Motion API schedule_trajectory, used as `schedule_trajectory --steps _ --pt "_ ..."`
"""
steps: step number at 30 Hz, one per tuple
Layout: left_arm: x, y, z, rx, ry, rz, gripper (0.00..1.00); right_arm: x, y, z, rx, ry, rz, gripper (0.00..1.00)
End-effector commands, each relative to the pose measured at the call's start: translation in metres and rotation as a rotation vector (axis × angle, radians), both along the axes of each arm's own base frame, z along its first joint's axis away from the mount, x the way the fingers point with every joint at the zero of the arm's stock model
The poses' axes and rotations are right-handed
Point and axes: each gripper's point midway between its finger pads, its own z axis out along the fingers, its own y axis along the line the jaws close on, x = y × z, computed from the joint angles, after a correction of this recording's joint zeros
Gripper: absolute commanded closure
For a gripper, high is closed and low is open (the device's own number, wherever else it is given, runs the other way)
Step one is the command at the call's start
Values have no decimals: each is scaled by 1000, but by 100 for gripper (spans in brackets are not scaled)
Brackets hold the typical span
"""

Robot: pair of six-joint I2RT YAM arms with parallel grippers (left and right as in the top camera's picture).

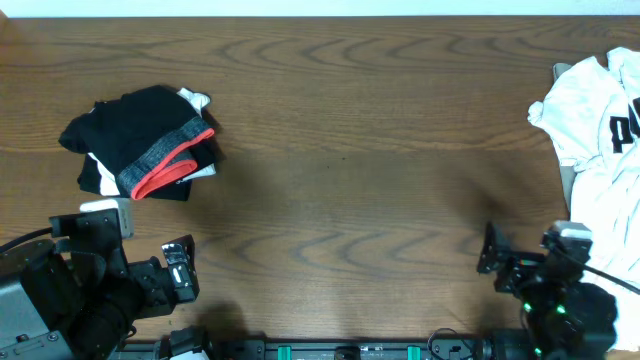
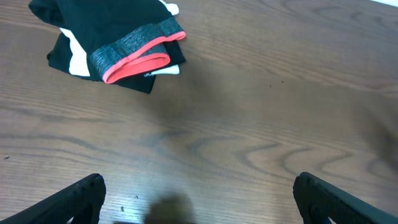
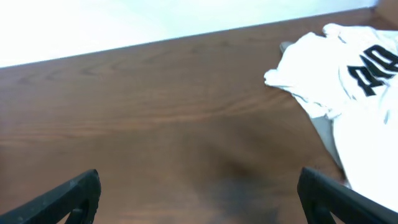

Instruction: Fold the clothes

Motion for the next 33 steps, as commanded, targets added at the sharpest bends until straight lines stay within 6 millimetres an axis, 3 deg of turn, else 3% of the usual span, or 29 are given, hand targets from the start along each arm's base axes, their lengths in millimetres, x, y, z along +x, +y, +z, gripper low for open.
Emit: schedule_trajectory --steps 1,7,12,33 --pt "0 1 1 2 -1 8 2 9 -3 -27 -14 -10 -12 1" --pt "0 1 1 2 -1 8 2 22 6 -64 9 -45 40 1" --pt "0 1 1 2 -1 8 2 33 14 -78 24 -77 86 1" --pt "0 1 1 2 -1 8 2 34 14 -77 23 -83 88 1"
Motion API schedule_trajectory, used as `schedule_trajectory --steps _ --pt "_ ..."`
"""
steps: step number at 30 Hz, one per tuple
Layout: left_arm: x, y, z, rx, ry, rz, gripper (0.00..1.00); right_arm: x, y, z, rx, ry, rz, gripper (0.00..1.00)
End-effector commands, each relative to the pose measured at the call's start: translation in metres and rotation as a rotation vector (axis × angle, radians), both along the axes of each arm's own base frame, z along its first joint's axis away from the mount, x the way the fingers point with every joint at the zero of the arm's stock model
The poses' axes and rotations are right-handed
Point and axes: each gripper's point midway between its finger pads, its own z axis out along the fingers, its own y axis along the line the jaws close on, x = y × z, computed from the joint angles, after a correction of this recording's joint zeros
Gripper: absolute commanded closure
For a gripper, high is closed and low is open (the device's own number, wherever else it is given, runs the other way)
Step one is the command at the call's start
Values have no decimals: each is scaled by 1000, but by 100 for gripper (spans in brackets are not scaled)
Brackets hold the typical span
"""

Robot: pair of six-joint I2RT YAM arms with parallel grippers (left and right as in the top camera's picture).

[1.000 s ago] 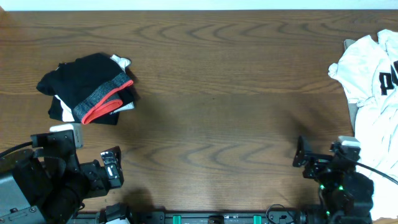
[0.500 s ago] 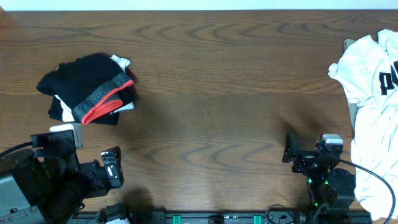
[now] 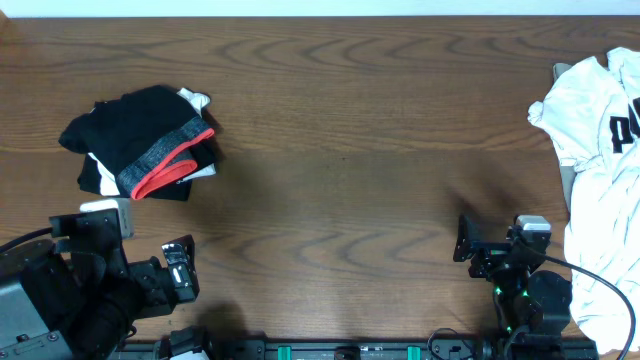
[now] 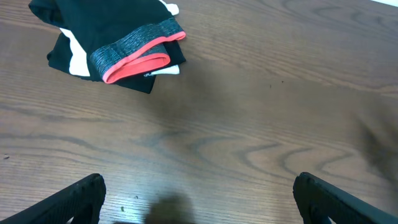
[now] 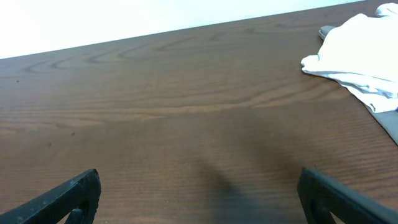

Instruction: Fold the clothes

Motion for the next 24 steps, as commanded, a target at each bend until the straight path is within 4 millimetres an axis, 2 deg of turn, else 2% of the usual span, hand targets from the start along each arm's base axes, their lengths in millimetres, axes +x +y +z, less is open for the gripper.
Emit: schedule_trajectory --steps 1,6,10,14,18,21,24 --pt "0 1 1 2 -1 8 2 0 0 0 -6 -8 3 1" --pt "0 1 1 2 -1 9 2 0 0 0 -6 -8 3 1" --pt "-4 10 -2 48 19 38 2 0 0 0 -6 -8 3 1" --pt "9 10 13 70 -82 20 2 0 0 0 -6 -8 3 1" --pt "34 1 35 103 -317 -58 2 0 0 0 -6 -8 3 1" --pt "46 -4 25 119 -426 -95 2 0 0 0 -6 -8 3 1" --pt "53 -11 -4 121 -488 -139 2 0 0 0 -6 -8 3 1"
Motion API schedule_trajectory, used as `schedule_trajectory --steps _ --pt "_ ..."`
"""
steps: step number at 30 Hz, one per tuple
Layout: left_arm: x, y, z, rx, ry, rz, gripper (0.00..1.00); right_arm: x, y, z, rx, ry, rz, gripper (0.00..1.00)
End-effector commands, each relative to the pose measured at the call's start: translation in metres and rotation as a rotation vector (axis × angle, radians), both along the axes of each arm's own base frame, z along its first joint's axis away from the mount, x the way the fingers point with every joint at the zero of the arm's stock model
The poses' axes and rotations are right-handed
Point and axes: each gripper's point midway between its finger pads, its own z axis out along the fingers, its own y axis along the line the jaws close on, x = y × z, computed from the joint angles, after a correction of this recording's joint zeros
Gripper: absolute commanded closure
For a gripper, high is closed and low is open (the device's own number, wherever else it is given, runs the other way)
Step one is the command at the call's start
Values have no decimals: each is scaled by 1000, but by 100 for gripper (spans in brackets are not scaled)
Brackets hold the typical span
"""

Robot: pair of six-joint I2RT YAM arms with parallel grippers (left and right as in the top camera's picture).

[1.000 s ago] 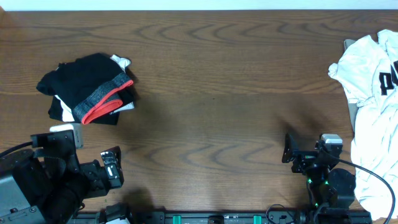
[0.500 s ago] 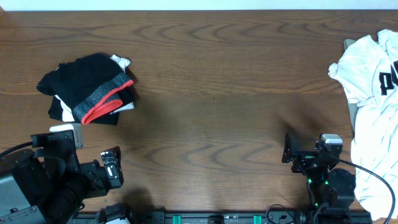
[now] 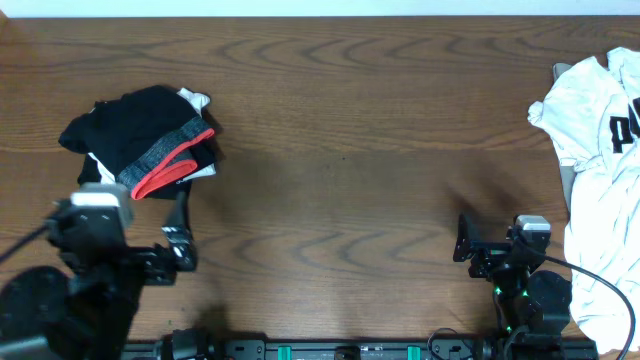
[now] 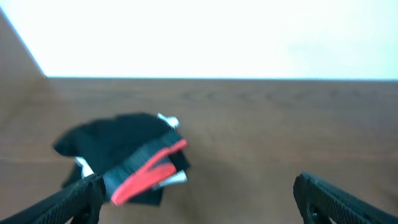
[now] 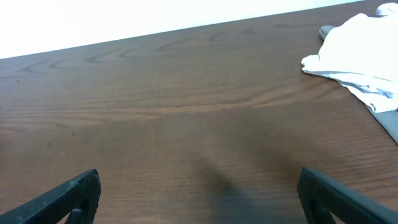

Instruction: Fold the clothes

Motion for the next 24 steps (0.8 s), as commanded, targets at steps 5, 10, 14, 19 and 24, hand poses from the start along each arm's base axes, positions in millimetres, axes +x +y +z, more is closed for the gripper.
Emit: schedule_trajectory --steps 5,10,14,19,24 --pt "4 -26 -90 -9 -54 -142 2 0 0 1 -6 -7 2 1" --pt "7 -39 -145 -39 -57 -210 2 0 0 1 -6 -7 2 1" --pt "8 -44 -170 -50 -57 -245 2 0 0 1 -6 -7 2 1" --pt "9 -45 -187 -49 -47 -249 2 0 0 1 -6 -7 2 1" --pt "13 -42 -199 -42 -31 -230 2 0 0 1 -6 -7 2 1"
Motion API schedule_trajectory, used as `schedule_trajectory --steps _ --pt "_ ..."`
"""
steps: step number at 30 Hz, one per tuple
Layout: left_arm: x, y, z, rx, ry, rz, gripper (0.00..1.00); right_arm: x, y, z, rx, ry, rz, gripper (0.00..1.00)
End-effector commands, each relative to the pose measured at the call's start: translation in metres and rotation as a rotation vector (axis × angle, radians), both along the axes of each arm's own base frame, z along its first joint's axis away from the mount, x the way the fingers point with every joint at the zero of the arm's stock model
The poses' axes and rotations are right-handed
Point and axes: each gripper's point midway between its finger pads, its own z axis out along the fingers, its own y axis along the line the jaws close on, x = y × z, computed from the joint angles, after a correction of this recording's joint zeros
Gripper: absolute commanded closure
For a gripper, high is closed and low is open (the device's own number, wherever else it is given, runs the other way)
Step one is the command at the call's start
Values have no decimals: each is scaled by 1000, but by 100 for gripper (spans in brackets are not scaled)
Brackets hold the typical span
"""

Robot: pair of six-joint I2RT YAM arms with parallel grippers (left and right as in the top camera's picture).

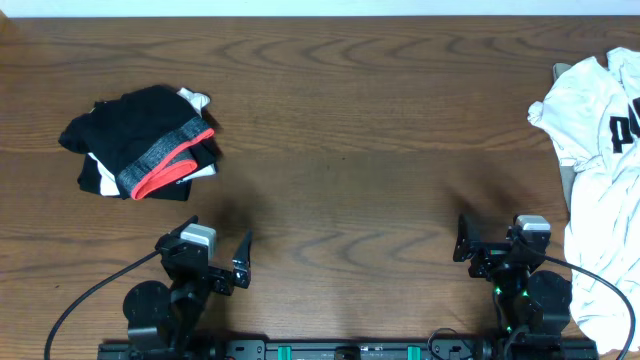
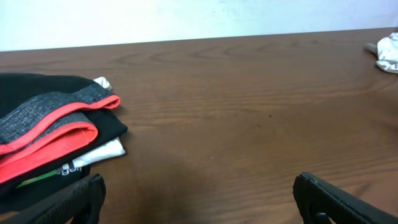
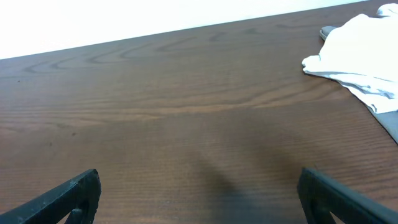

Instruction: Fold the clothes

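A folded stack of dark clothes (image 1: 140, 152) with a grey and red waistband (image 2: 53, 127) lies at the table's left. A crumpled white T-shirt (image 1: 600, 130) with black lettering is heaped at the right edge; its corner shows in the right wrist view (image 3: 354, 46). My left gripper (image 1: 212, 262) is low at the front left, open and empty, its fingers (image 2: 74, 199) wide apart over bare wood. My right gripper (image 1: 490, 245) is low at the front right, also open and empty, left of the shirt.
The brown wooden table (image 1: 350, 150) runs between the two heaps. A pale wall lies beyond its far edge (image 2: 205, 38). Cables trail from both arm bases along the front edge.
My left arm has come down and moved right along the front edge; its camera now looks level across the table past the dark stack. The right arm and both heaps are unchanged.
Both grippers were open near the front corners at first. The right arm then shifted left, away from the white shirt, and stayed there. The left arm stood raised by the dark stack, and now sits low at the front. No garment has moved.
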Motion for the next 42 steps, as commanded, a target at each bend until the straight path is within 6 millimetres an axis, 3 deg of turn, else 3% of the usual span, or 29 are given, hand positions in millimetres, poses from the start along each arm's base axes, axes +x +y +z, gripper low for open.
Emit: schedule_trajectory --steps 1,11,42 --pt "2 0 -6 -6 1 3 2 0 -1 1 -7 -6 0 1" --pt "5 -7 -57 2 101 -26 2 0 -1 1 -7 -6 0 1" --pt "5 -9 -55 2 91 -39 2 0 -1 1 -7 -6 0 1"
